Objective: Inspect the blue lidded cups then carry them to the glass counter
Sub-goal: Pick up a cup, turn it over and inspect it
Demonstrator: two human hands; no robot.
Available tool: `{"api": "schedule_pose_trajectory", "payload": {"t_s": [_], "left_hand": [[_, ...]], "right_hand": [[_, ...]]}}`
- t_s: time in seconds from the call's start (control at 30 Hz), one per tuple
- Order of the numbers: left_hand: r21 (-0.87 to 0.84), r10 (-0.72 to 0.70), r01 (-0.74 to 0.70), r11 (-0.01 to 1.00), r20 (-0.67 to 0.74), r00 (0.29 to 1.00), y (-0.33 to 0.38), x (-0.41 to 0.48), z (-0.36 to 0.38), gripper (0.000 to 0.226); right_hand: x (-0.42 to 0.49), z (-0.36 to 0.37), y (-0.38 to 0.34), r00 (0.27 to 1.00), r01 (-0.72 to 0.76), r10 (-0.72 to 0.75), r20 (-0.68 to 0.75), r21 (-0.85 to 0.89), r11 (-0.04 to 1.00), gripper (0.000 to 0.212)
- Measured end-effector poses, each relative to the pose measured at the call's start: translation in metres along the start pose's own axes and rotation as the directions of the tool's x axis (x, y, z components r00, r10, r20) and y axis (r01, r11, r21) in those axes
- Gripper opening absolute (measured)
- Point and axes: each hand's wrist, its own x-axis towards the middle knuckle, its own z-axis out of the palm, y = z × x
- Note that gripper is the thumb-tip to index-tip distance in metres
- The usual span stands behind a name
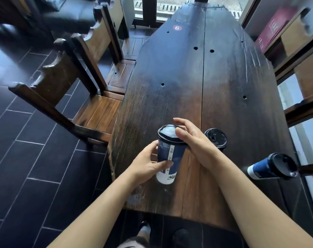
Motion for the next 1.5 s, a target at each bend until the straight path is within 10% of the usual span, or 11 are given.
{"api": "schedule_pose_trajectory", "payload": {"t_s": [0.53,0.63,1.13,1.5], "left_hand": [[-0.116,0.179,-0.19,0.975,-0.098,0.979,0.075,-0.054,0.028,0.063],[-0.117,0.175,-0.187,0.975,-0.101,0.979,0.077,-0.054,0.029,0.061],[-0.617,0.041,-0.126,0.776,-0.15,0.988,0.087,-0.059,0.05,0.092],[-0.512,-0.324,0.223,0.83,-0.116,0.939,0.056,-0.061,-0.011,0.035]], "right_hand": [[-0.044,-0.019,-0.075,0.994,0.05,-0.045,-0.094,0.046,0.998,0.055],[-0.05,-0.016,-0.076,0.988,0.053,-0.051,-0.144,0.006,0.999,0.082],[-0.137,0.003,-0.003,0.976,-0.092,0.202,-0.083,0.679,0.728,0.044],[-0.132,-0.035,-0.034,0.944,0.07,-0.004,-0.33,0.19,0.979,0.041]]}}
